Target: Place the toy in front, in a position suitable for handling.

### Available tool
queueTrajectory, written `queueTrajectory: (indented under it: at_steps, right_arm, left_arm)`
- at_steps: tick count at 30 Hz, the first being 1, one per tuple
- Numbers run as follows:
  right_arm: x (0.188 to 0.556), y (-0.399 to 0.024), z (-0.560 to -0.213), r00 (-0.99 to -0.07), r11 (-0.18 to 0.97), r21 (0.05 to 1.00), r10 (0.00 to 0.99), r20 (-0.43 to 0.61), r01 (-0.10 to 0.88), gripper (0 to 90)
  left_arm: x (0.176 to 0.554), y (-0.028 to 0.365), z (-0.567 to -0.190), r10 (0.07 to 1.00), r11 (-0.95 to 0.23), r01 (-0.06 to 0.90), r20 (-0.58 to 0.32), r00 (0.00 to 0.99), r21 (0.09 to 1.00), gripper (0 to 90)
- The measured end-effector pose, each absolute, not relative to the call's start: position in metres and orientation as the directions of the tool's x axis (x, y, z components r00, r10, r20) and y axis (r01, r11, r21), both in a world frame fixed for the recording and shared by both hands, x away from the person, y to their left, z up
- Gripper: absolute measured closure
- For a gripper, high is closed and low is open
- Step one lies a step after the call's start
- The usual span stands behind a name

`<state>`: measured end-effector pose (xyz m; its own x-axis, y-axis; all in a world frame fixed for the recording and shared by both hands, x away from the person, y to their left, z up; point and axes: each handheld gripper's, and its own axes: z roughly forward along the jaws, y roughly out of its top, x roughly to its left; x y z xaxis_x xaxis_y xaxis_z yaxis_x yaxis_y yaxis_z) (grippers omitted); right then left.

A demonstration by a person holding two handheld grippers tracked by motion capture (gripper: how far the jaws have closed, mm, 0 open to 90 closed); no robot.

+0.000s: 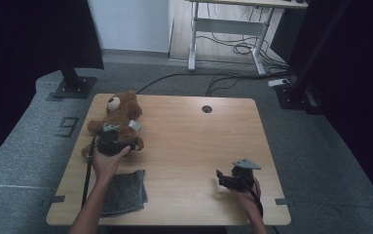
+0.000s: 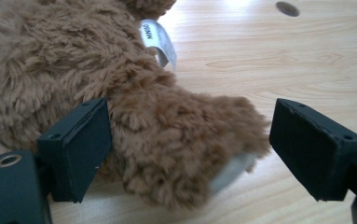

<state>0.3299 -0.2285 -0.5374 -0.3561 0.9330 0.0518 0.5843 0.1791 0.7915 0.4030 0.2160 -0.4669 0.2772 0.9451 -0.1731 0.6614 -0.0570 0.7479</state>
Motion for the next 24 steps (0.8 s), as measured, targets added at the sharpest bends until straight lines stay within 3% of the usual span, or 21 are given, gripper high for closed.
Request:
queueTrajectory:
  at_steps: [12,13,15,16,20,24]
  right_arm:
    - [0.33,-0.228,-0.54,-0.355,0.185,0.789,0.934,0.044,0.586,15.4]
    - [0.33,-0.227,-0.54,-0.355,0.186,0.788,0.934,0.043,0.586,15.4]
    - [0.33,-0.227,-0.54,-0.355,0.187,0.788,0.934,0.043,0.586,15.5]
    - [0.33,-0.228,-0.54,-0.354,0.187,0.788,0.934,0.042,0.586,15.4]
    - [0.33,-0.229,-0.541,-0.35,0.186,0.788,0.936,0.04,0.587,15.7]
    - [0.33,-0.23,-0.541,-0.346,0.183,0.793,0.937,0.037,0.581,16.5]
  left_arm:
    - [0.411,0.216,-0.5,0.951,-0.04,0.743,-0.203,0.234,0.669,17.2]
    - [0.412,0.216,-0.502,0.953,-0.047,0.74,-0.193,0.235,0.671,23.3]
    - [0.411,0.216,-0.502,0.952,-0.048,0.732,-0.19,0.24,0.68,26.1]
    - [0.411,0.217,-0.501,0.948,-0.053,0.721,-0.193,0.254,0.691,35.6]
    - [0.41,0.219,-0.501,0.939,-0.074,0.704,-0.188,0.288,0.706,50.6]
    - [0.408,0.221,-0.497,0.921,-0.083,0.667,-0.2,0.336,0.74,61.9]
